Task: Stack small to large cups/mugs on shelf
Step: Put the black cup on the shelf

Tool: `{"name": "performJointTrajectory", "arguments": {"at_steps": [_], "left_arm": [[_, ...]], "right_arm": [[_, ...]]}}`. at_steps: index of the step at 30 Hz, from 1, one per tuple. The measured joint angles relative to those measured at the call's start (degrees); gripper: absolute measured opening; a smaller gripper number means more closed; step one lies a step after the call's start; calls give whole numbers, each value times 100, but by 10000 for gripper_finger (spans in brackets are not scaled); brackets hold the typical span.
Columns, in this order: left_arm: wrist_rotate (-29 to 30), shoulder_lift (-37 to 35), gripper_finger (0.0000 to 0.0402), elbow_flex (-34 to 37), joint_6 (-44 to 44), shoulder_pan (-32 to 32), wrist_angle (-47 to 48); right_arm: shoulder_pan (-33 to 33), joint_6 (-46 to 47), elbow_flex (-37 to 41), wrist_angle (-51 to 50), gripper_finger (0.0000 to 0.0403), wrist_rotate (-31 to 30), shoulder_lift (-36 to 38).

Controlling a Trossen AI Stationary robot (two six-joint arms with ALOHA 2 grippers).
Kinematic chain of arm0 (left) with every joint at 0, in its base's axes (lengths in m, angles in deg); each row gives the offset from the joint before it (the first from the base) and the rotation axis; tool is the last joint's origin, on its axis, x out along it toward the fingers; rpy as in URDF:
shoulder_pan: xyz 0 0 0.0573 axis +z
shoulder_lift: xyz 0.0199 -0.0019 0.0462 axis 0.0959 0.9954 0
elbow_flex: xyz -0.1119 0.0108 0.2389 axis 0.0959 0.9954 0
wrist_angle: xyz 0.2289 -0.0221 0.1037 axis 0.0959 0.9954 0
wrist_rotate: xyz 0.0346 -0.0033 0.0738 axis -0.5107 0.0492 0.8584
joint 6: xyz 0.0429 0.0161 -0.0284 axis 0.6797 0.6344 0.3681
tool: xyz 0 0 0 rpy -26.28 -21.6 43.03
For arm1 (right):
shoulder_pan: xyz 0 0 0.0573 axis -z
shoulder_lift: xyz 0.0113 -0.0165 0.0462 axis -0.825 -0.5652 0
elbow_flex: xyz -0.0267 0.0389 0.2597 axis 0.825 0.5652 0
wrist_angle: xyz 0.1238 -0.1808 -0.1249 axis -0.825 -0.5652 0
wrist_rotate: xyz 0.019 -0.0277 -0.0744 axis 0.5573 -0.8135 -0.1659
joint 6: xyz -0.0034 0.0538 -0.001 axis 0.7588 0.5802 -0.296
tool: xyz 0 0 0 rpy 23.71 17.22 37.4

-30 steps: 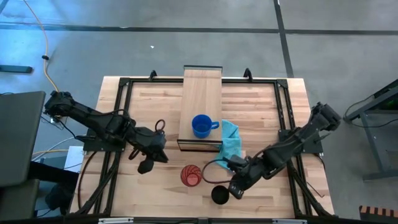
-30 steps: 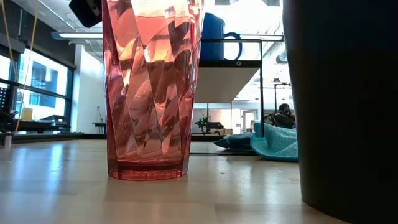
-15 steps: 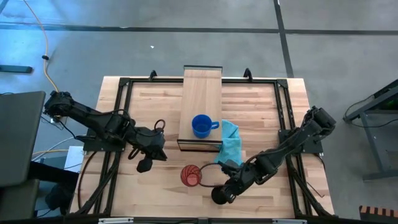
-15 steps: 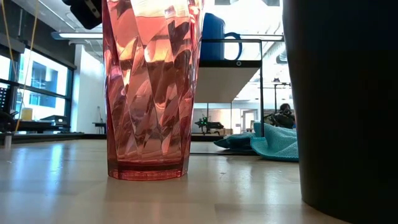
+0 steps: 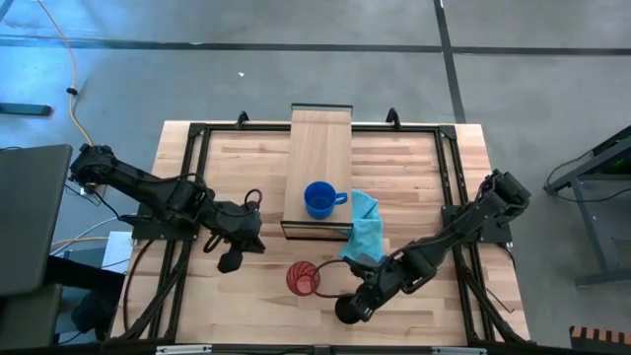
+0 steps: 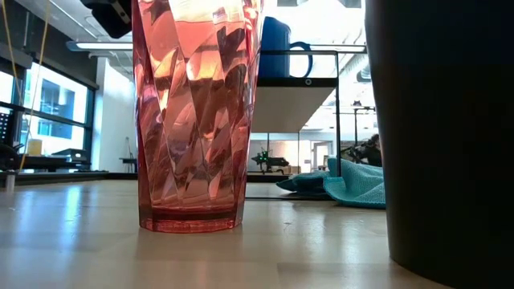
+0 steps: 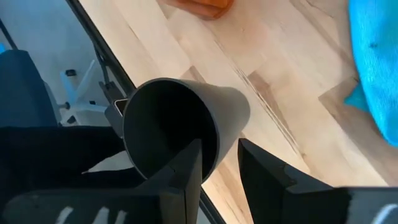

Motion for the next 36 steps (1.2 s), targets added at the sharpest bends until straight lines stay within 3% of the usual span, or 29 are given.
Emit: {"name": "performJointTrajectory", "arguments": {"at_steps": [16,27,36], "left_arm": [[54,0,33,0,16,0,51],[54,4,33,0,70,0,89],[54,2,33,2,81,0,94]], "right_arm": [[55,-583,-71,235,95,-112,-112],[54,-880,-1295,-1208,95,-256,-920],[40,-846,-1375,-1231,95,-251,-973]]}}
